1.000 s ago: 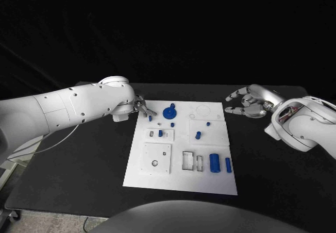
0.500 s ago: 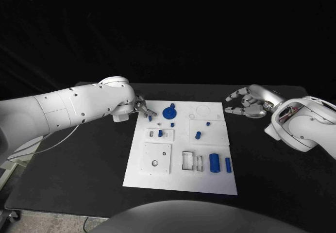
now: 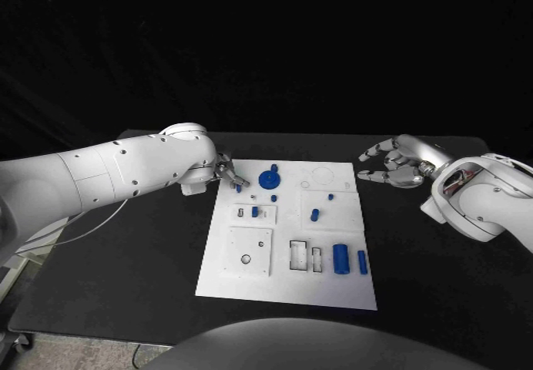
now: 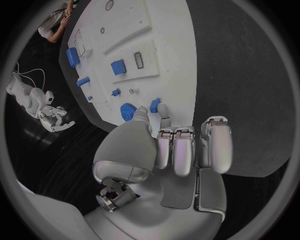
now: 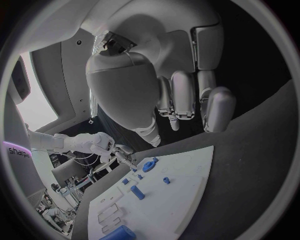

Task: Assemble the parts on the task board

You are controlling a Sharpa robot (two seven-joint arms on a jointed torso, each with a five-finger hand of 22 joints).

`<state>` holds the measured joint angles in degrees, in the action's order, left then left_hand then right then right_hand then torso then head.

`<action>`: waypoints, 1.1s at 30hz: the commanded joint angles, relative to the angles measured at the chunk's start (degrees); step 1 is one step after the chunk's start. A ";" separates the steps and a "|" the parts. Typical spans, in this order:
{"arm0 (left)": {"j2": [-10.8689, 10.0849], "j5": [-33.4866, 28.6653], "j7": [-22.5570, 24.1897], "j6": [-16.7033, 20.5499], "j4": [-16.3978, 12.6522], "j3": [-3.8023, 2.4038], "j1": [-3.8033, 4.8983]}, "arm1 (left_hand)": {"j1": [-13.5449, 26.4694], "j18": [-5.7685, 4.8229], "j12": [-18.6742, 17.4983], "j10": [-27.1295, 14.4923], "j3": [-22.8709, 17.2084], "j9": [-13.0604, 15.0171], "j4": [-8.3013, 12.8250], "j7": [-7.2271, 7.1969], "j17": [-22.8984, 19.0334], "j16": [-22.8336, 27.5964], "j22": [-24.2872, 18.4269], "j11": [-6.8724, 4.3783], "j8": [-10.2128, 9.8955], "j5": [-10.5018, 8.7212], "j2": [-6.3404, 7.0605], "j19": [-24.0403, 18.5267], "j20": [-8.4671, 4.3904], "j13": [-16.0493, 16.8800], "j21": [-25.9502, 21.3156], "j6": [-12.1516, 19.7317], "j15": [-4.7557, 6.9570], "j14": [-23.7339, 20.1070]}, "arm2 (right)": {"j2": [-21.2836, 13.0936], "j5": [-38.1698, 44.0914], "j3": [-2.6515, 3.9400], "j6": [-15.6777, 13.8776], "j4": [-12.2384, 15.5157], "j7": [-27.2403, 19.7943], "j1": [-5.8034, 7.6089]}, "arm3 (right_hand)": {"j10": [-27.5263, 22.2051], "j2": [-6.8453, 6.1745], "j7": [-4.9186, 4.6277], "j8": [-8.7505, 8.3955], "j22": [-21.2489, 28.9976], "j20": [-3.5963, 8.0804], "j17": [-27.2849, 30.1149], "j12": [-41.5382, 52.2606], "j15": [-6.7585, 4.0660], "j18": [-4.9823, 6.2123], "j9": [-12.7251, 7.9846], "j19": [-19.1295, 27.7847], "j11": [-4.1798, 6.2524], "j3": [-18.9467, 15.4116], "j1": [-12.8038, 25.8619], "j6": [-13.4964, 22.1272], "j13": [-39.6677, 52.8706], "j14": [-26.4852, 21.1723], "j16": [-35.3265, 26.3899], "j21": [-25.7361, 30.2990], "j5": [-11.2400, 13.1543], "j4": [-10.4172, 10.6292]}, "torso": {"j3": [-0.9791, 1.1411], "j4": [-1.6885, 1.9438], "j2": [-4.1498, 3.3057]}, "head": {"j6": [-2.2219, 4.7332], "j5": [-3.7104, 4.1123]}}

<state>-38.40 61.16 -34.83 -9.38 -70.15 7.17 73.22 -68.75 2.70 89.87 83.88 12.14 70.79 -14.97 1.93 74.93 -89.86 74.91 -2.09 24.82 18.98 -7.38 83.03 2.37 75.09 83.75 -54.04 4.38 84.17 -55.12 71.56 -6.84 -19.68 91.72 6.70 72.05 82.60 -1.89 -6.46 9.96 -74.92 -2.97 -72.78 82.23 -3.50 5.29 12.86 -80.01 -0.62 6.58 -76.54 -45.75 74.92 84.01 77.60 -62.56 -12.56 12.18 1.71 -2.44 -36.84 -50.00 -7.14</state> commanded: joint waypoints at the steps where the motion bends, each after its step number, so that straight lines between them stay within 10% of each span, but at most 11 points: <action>1: 0.14 -0.21 0.40 -1.10 -0.31 -0.01 -0.06 | -0.45 -0.28 0.13 6.12 -0.02 0.06 0.37 -0.12 15.07 -0.14 8.90 0.35 -0.35 0.27 0.07 -0.35 0.14 14.91 -0.27 0.28 -0.35 5.83 | -0.01 0.24 0.01 0.35 -0.04 0.11 -0.04 | -0.27 0.57 0.00 -0.35 -5.77 -0.14 0.05 -0.37 0.29 0.38 -0.08 0.36 0.01 -0.09 0.11 -0.45 4.65 1.80 -0.35 0.18 -0.26 -0.12 | -0.01 0.04 0.01 | 0.00 -0.04; 17: 0.31 -0.17 0.42 -0.46 0.22 -0.01 -0.24 | -2.49 -0.25 0.13 6.12 -1.00 0.20 0.65 -0.33 15.07 -0.14 9.01 0.17 -1.56 5.95 0.04 -0.42 -0.01 14.91 -0.51 0.36 -0.19 5.83 | -0.03 -0.03 0.01 0.58 -0.14 0.08 -0.07 | -0.33 0.57 0.00 -0.35 -5.73 -0.13 0.15 -0.44 0.29 0.40 -0.09 0.39 0.00 -0.10 0.12 -0.48 4.58 1.78 -0.42 0.29 -0.29 -0.12 | 0.00 0.00 0.02 | 0.00 -0.16; 25: 0.33 -0.17 0.79 -0.22 0.22 -0.01 -0.35 | -5.08 -0.24 0.13 6.12 -3.07 0.13 1.36 -0.57 15.07 -0.14 9.17 -0.05 -2.70 13.32 0.65 -0.39 -0.18 14.91 -0.63 0.51 -0.01 5.83 | 0.00 -0.40 0.01 0.85 -0.17 0.10 -0.08 | -0.42 0.73 -0.04 -0.38 -5.67 -0.14 0.31 -0.55 0.31 0.42 -0.22 0.42 -0.03 0.07 -0.11 -0.62 4.44 1.73 -0.55 0.55 -0.85 -0.27 | -0.01 0.02 -0.01 | 0.00 -0.21; 33: 0.01 -1.00 0.86 -0.08 0.03 -0.01 -0.39 | -7.46 -0.24 0.13 6.12 -7.73 -0.01 1.90 -0.80 15.07 -0.14 9.32 -0.28 -3.62 12.89 1.85 -0.38 -0.40 14.91 -0.75 0.43 0.22 5.83 | -0.18 -0.69 0.01 1.14 -0.14 0.22 -0.08 | -0.56 0.79 -0.08 -0.48 -5.56 -0.15 0.54 -0.71 0.34 0.48 -0.43 0.50 -0.06 0.23 -0.28 -0.75 4.24 1.67 -0.73 1.00 -2.04 -0.43 | -0.02 0.02 0.00 | 0.00 -0.26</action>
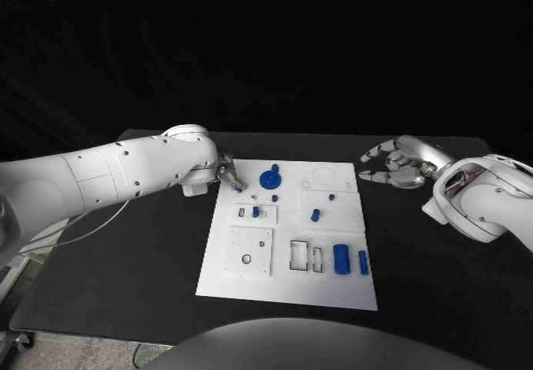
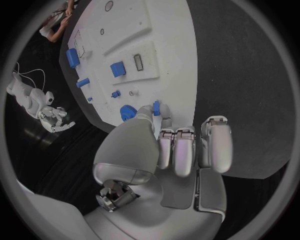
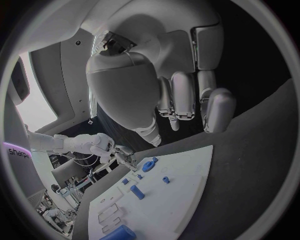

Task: Assemble the parts on the task board

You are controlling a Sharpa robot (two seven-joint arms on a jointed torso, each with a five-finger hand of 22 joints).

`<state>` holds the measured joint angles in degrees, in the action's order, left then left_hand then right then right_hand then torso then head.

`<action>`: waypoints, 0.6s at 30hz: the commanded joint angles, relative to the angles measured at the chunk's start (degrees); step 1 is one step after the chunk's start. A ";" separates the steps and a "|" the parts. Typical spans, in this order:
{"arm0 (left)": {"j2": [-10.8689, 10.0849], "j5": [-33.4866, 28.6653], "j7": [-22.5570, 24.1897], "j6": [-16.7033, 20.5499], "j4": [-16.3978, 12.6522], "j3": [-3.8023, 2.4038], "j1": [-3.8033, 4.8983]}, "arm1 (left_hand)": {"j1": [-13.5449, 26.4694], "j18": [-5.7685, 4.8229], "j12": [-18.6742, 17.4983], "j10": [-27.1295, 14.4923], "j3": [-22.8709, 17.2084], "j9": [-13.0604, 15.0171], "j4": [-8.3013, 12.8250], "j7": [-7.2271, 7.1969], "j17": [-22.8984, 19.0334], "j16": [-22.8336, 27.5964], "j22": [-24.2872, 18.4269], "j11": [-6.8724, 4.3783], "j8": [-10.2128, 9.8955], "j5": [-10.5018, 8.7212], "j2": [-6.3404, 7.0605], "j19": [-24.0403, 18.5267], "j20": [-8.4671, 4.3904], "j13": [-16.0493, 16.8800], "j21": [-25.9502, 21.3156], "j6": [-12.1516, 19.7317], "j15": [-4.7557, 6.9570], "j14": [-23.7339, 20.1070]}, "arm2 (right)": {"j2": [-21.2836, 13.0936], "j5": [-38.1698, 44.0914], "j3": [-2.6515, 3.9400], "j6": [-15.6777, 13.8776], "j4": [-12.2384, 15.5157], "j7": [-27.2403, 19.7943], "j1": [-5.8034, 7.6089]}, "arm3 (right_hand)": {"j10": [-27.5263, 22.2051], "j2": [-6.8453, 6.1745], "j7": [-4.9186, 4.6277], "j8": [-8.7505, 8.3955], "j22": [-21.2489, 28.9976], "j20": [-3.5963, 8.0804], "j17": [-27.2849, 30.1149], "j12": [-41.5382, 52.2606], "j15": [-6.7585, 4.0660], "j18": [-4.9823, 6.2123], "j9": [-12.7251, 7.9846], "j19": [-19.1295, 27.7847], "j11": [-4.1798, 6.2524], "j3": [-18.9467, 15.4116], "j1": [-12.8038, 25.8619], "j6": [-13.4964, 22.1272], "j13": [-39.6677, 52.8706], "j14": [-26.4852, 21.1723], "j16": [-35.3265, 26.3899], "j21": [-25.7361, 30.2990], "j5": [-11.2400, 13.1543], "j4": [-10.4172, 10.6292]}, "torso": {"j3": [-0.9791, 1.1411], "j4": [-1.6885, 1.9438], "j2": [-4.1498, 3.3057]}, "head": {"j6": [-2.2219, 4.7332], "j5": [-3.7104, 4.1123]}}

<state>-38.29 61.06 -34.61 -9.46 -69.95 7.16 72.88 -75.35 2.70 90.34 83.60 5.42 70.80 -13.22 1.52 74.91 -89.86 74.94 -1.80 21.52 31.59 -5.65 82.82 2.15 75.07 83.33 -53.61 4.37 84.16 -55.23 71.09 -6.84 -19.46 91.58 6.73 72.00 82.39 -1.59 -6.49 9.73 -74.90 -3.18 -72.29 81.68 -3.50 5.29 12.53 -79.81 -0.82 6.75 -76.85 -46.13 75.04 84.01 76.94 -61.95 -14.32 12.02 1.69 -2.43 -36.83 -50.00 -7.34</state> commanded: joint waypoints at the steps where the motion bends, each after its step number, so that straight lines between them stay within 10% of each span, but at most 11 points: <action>1: -0.19 -1.07 0.70 0.18 -0.27 0.00 -0.05 | -1.18 -0.22 -0.34 6.40 -2.16 -0.02 0.25 -0.40 15.09 -0.14 9.31 -0.60 -0.49 0.49 0.63 -0.17 -0.26 14.93 -0.36 -0.01 0.23 5.84 | -0.10 -0.25 0.01 0.95 0.00 0.22 -0.03 | -0.36 0.50 -0.05 -0.27 -5.55 0.05 0.06 -0.18 0.34 0.49 -0.15 0.32 0.13 0.11 -0.02 -0.40 4.10 1.66 -0.08 0.49 -0.52 -0.30 | 0.01 0.02 -0.02 | 0.00 -0.08; 5: -0.63 -1.42 1.07 1.26 -0.81 0.01 -0.09 | -1.17 -0.29 -0.34 6.40 -12.66 0.13 -0.33 -0.14 15.09 -0.14 9.61 -0.46 -1.26 -3.08 4.48 -0.03 -0.31 14.93 -0.41 -0.26 0.62 5.84 | -0.16 -0.39 0.01 1.05 0.02 0.28 -0.03 | -0.35 0.53 -0.06 -0.32 -5.57 0.04 0.08 -0.18 0.35 0.48 -0.25 0.28 0.13 0.21 -0.11 -0.45 4.10 1.66 -0.09 0.52 -1.08 -0.38 | 0.01 0.02 0.00 | 0.00 -0.10; 13: -2.48 -1.60 1.04 3.60 -3.58 0.01 -0.14 | 5.61 -0.30 -0.34 6.40 -31.21 2.49 1.85 -0.31 15.09 -0.14 10.13 -0.55 -0.62 -3.50 11.81 0.25 -0.24 14.93 -0.61 -1.07 0.30 5.84 | -0.34 -0.61 0.01 1.23 0.10 0.36 -0.04 | -0.39 0.62 -0.07 -0.40 -5.54 0.04 0.14 -0.22 0.35 0.50 -0.42 0.28 0.12 0.43 -0.25 -0.55 4.04 1.65 -0.13 0.72 -1.98 -0.49 | -0.04 0.00 -0.06 | 0.00 -0.26; 18: -4.39 -1.61 0.23 4.50 -6.80 0.01 -0.14 | 6.50 -0.27 -0.34 6.40 -31.93 2.67 2.17 -0.25 15.09 -0.14 10.10 -0.57 -0.57 -3.78 12.07 0.19 -0.26 14.93 -0.73 -1.15 0.27 5.84 | -0.58 -0.80 0.01 1.40 0.15 0.46 -0.04 | -0.39 0.65 -0.07 -0.42 -5.54 0.04 0.14 -0.22 0.34 0.50 -0.45 0.27 0.12 0.48 -0.28 -0.56 4.03 1.66 -0.12 0.74 -2.12 -0.51 | -0.05 0.01 -0.06 | 0.00 -0.26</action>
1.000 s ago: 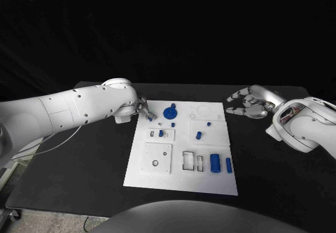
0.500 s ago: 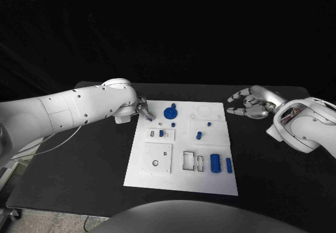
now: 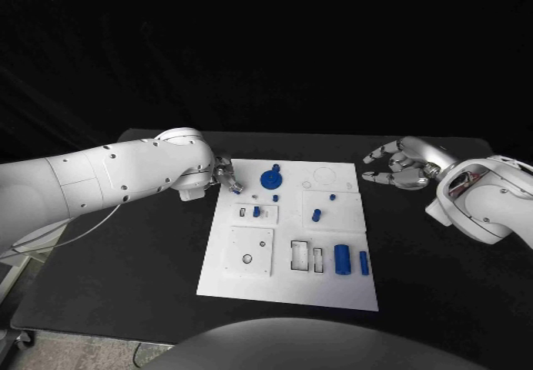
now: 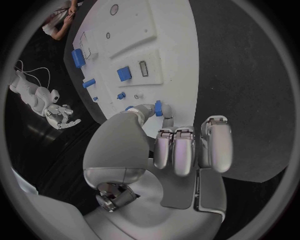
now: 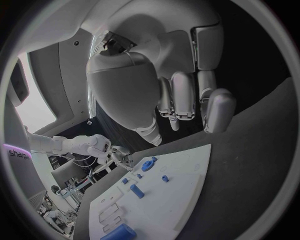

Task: Assemble the parts on the task board

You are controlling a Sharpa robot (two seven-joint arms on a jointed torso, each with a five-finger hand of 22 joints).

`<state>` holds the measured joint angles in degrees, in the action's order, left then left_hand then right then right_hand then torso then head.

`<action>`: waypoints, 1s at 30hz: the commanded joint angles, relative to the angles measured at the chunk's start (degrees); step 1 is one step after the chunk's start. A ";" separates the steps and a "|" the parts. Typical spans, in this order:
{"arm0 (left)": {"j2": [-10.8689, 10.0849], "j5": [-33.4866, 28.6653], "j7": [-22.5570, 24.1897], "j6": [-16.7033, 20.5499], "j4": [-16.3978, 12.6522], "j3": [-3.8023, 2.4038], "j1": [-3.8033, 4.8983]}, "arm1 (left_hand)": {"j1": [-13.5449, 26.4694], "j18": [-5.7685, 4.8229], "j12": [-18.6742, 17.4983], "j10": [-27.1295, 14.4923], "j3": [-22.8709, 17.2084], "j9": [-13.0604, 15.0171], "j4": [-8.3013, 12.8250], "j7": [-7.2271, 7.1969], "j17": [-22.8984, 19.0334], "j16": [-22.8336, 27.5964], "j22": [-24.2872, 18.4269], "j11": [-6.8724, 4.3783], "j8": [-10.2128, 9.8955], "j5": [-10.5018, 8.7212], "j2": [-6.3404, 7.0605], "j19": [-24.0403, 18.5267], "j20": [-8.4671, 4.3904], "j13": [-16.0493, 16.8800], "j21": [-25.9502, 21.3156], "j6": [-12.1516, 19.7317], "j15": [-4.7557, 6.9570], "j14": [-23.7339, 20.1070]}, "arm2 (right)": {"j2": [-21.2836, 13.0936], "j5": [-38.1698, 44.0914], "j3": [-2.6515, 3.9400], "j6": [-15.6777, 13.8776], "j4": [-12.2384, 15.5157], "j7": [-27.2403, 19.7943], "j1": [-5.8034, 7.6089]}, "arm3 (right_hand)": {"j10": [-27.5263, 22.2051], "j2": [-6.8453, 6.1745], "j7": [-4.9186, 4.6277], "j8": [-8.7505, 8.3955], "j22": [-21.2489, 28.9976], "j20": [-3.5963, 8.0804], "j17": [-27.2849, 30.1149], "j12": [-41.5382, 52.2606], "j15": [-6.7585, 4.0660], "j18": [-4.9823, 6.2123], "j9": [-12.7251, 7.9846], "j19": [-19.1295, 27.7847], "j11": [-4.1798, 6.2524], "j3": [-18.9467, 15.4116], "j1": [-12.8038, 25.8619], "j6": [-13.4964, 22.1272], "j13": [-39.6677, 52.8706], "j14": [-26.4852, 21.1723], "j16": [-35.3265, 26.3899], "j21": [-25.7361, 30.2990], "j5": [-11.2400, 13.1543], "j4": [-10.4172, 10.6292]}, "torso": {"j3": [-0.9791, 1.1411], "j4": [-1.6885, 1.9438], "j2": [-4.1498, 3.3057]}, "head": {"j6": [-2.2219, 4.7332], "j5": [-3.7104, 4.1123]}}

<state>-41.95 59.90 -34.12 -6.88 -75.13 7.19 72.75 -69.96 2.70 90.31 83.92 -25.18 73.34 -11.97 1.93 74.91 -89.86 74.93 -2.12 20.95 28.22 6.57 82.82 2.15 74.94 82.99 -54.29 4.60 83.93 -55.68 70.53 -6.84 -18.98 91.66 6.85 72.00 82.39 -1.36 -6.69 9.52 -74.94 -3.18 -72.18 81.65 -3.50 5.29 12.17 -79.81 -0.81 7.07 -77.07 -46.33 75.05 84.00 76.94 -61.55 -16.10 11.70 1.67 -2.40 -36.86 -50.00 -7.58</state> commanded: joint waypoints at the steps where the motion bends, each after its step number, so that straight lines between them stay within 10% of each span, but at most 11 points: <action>1: -1.18 -0.47 -0.43 2.09 -2.36 -0.02 -0.01 | 1.48 -0.27 -0.31 6.08 -1.55 0.19 0.99 -0.65 15.09 -0.14 10.12 -0.24 0.01 -0.74 -0.12 0.19 -0.25 15.06 -0.41 -0.51 0.03 6.07 | -0.16 -0.29 0.01 0.95 0.08 0.35 -0.04 | -0.39 0.43 0.13 -0.20 -5.50 0.04 0.03 -0.19 0.34 0.50 -0.09 0.27 0.12 0.16 -0.06 -0.35 4.03 1.66 -0.12 0.34 -0.34 -0.19 | -0.01 -0.01 -0.01 | 0.00 -0.07; 17: -5.39 -0.74 -1.84 3.89 -11.62 1.00 -0.03 | 4.65 -0.26 -0.31 6.08 -2.51 0.79 1.59 -0.49 15.09 -0.14 10.24 -0.09 0.04 -4.51 -0.72 0.23 -0.17 15.06 -0.58 -0.62 -0.07 6.07 | -0.27 -1.13 0.00 1.95 0.06 0.61 -0.18 | -0.45 0.47 0.13 -0.24 -5.48 0.04 0.12 -0.24 0.35 0.52 -0.16 0.29 0.13 0.26 -0.12 -0.37 3.95 1.64 -0.18 0.46 -0.62 -0.23 | -0.01 -0.05 0.04 | 0.00 -0.62; 30: -6.17 1.28 -2.42 5.11 -13.44 2.36 -0.68 | 5.81 -0.28 -0.31 6.08 -1.37 0.96 1.29 -0.33 15.09 -0.14 10.31 0.05 -0.03 -4.83 -1.45 0.28 -0.09 15.06 -0.60 -0.55 -0.18 6.07 | -0.26 -1.37 -0.01 2.16 -0.09 0.57 -0.44 | -0.49 0.48 0.13 -0.26 -5.45 0.04 0.20 -0.29 0.35 0.53 -0.19 0.32 0.13 0.30 -0.15 -0.36 3.90 1.61 -0.24 0.55 -0.72 -0.25 | 0.03 -0.02 0.08 | 0.00 -0.61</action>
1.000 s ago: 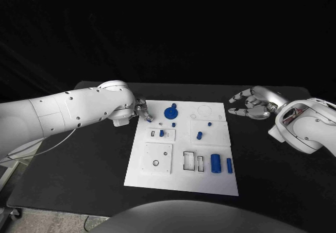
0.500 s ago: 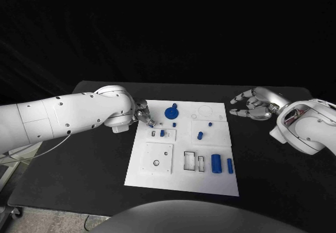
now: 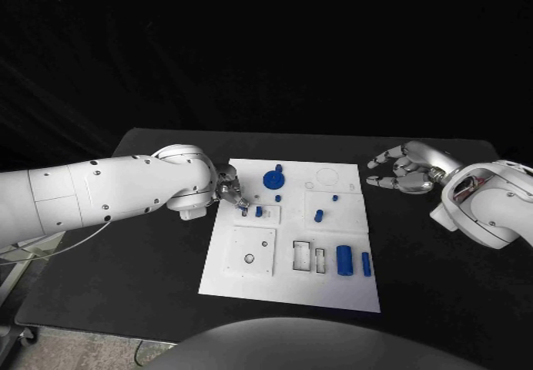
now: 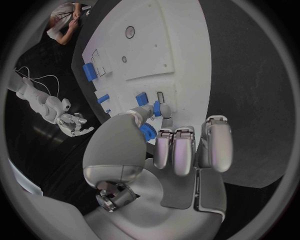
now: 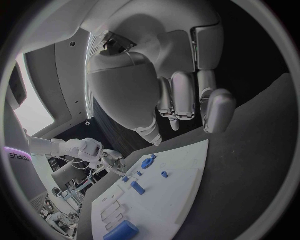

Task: Assemble the parts on the task board

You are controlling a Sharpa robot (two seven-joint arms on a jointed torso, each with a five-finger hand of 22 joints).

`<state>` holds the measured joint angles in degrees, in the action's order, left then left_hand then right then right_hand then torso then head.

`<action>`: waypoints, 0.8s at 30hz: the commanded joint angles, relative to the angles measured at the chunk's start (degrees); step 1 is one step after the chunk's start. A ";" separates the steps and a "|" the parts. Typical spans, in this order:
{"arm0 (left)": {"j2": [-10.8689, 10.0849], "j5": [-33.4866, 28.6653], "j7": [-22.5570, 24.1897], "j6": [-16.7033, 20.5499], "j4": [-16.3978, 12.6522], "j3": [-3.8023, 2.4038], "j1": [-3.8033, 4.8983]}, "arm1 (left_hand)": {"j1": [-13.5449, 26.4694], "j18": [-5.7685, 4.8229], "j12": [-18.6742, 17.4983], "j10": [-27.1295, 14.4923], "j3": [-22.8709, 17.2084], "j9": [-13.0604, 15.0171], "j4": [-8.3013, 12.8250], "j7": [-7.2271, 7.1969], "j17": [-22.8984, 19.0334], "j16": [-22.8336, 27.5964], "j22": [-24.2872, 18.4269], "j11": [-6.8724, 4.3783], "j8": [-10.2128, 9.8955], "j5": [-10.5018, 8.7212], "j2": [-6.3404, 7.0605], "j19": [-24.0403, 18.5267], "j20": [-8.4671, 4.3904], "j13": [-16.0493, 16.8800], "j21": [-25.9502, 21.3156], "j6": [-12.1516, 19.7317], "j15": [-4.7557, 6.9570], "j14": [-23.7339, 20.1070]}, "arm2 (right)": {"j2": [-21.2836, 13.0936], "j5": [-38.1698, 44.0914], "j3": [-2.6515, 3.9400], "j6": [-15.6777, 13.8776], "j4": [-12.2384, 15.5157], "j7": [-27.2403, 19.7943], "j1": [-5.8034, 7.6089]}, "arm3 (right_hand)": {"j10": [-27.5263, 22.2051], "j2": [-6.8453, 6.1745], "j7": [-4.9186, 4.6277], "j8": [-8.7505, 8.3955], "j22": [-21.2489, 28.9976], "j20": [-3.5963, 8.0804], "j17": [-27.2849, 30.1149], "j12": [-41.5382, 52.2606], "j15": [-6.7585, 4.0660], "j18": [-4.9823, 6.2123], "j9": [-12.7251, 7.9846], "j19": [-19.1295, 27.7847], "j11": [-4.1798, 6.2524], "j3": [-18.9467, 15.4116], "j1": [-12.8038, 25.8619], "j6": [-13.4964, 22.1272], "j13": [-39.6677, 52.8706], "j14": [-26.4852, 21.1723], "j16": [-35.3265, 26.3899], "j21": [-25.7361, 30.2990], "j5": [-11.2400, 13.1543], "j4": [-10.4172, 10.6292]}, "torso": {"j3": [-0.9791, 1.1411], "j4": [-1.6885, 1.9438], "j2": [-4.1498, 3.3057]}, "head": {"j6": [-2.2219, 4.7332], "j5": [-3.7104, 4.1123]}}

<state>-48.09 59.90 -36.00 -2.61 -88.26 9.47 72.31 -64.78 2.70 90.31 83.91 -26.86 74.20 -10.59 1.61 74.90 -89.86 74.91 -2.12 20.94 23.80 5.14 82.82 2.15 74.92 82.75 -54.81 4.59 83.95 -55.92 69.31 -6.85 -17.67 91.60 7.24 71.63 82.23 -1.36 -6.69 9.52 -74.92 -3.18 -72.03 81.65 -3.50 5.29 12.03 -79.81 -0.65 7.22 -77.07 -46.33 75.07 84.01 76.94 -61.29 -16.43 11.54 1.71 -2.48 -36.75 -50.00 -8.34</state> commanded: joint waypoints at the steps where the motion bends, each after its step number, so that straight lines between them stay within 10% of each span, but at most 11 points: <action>1: -0.06 1.44 -0.56 0.90 -0.38 0.10 -0.36 | 0.63 -0.28 -0.31 6.09 0.31 0.10 -0.09 -0.01 15.10 -0.14 10.33 0.05 -0.02 -0.42 -0.02 0.28 -0.09 15.08 -0.36 -0.03 -0.17 6.05 | -0.04 -0.15 0.00 0.87 -0.04 0.18 -0.09 | -0.33 0.49 0.13 -0.27 -5.48 0.04 0.05 -0.29 0.35 0.53 -0.05 0.32 -0.03 0.14 -0.15 -0.36 3.87 1.61 -0.24 0.29 -0.40 -0.09 | -0.01 0.05 0.00 | 0.00 0.15; 24: 0.56 2.30 0.27 1.84 -0.15 0.20 -1.92 | 0.55 -0.17 -0.31 6.09 0.47 0.10 0.11 -0.03 15.10 -0.14 10.14 0.06 -0.14 -0.64 -0.38 -0.02 -0.07 15.08 -0.71 0.14 -0.19 6.05 | -0.15 -0.38 0.00 1.24 -0.20 0.09 -0.40 | -0.39 0.48 0.12 -0.29 -5.44 0.04 0.15 -0.34 0.35 0.56 -0.09 0.36 -0.04 0.18 -0.18 -0.37 3.80 1.58 -0.32 0.44 -0.50 -0.12 | -0.01 0.10 -0.12 | 0.00 -0.13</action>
<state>-47.82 61.93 -36.10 -0.87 -88.56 9.32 70.98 -64.49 2.70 90.31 83.91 -26.63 74.38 -10.50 1.70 74.94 -89.86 74.91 -2.12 21.03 23.34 5.01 82.82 2.15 74.91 82.23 -55.07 4.58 83.95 -56.04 69.00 -6.86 -17.24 91.44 7.27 71.28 82.24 -1.37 -6.69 9.52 -74.91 -3.18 -71.93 81.65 -3.50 5.28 11.99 -79.81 -0.66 7.22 -77.07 -46.33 75.10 84.01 76.94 -61.04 -16.63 11.54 1.69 -2.37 -36.85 -50.00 -8.39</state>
